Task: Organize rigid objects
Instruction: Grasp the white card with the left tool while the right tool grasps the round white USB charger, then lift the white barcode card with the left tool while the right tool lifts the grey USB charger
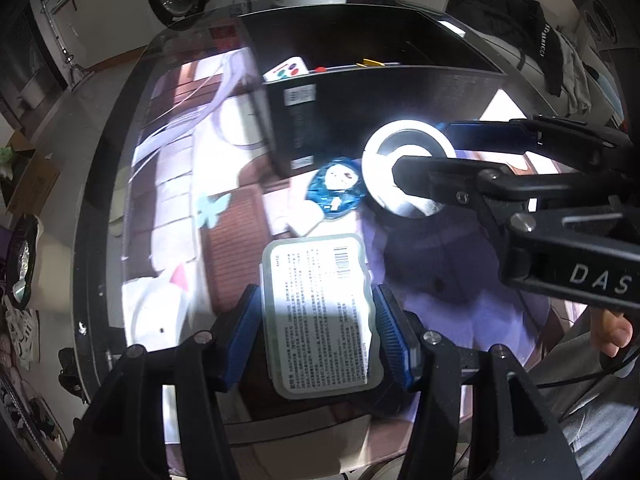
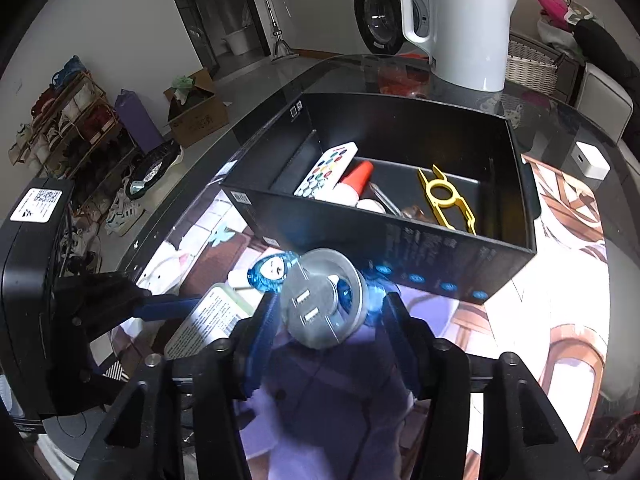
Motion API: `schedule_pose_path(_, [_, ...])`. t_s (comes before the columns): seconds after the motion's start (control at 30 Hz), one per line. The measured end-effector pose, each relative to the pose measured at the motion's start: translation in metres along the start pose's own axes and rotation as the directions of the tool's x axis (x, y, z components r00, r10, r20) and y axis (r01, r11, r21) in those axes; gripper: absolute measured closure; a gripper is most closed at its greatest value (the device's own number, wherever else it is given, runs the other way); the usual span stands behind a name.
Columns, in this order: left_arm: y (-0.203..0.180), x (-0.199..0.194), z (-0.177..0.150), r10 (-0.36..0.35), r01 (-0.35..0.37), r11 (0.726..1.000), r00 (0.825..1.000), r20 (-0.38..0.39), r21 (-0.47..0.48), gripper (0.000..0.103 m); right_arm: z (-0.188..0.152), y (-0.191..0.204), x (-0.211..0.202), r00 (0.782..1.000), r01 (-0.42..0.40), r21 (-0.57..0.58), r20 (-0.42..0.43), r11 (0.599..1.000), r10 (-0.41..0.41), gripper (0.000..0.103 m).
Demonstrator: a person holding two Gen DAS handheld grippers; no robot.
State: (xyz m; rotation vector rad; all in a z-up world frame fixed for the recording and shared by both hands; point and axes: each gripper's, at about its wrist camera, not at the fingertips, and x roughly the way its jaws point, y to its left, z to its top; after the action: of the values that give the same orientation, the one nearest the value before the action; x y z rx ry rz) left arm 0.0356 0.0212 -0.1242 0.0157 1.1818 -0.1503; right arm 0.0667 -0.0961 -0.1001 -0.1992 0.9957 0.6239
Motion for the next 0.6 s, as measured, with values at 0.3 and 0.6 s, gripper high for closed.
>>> schedule_pose_path(0.3, [0.008,-0.002,-0.001,0.013,-0.013,1.0,1.0,0.002,-0.012,0.047,0.01,0.012,0.022,0.997,0.079,-0.073,-0.018,0.994,-0.08,0.05])
schedule_pose_path(0.6, [-0.022,0.007,0.015,0.004,-0.004,1.0,1.0,0.004,0.01,0.047,-0.009,-0.004,0.008,0.998,0.02,-0.081,-0.054,0.997,-0.024,0.064])
